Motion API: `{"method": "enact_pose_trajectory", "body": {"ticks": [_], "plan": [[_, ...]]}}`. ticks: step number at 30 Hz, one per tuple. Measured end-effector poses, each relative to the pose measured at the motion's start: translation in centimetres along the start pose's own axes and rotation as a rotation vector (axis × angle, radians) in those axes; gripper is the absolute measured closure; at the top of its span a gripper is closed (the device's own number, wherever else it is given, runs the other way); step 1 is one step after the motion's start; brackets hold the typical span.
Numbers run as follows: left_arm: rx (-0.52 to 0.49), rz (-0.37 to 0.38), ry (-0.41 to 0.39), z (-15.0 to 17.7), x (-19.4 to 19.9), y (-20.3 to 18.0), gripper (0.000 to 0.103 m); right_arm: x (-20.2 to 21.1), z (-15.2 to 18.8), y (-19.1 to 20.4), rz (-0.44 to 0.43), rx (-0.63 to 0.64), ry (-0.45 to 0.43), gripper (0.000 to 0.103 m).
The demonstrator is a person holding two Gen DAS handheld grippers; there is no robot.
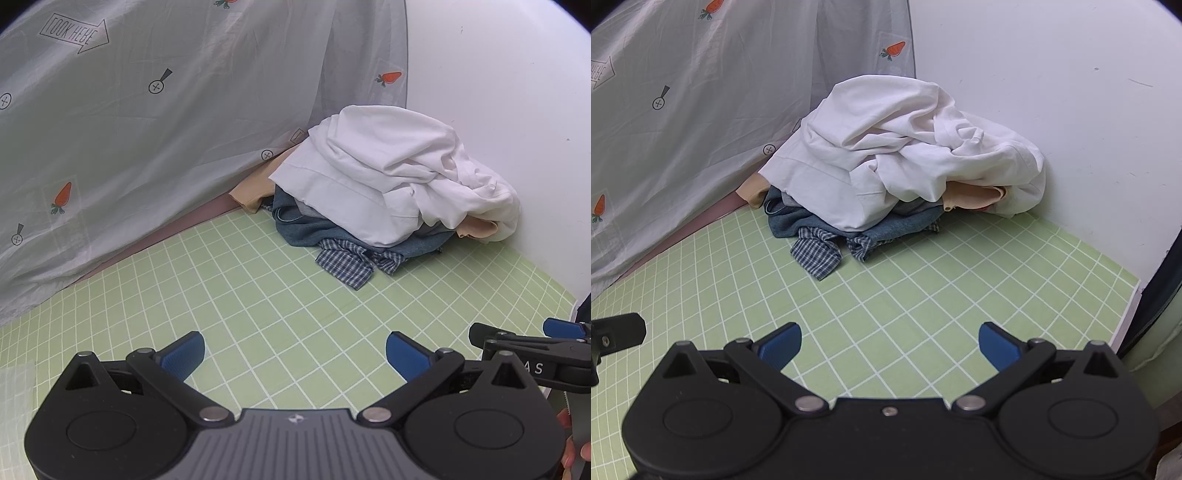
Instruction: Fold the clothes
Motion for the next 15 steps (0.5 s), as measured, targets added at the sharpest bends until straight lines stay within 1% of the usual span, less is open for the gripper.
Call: {"method": "enact_pose_trajectory", "body": {"ticks": [15], "plan": [[0.003,-0.005,0.008,-0.04,-0.37,0.13,0.000,-0.14,-0.03,0.04,0.002,-0.001,0.004,0.000]]}}
Point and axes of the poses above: each gripper's, at about its wrist camera, not at the fingertips, and x roughly against the way its jaws point, y to its left, z to its underside, the point moved 1 cm from there along -x, roughly the way its jaws point, and after that the axes turned 8 degrees about z, right-handed, at the moved point
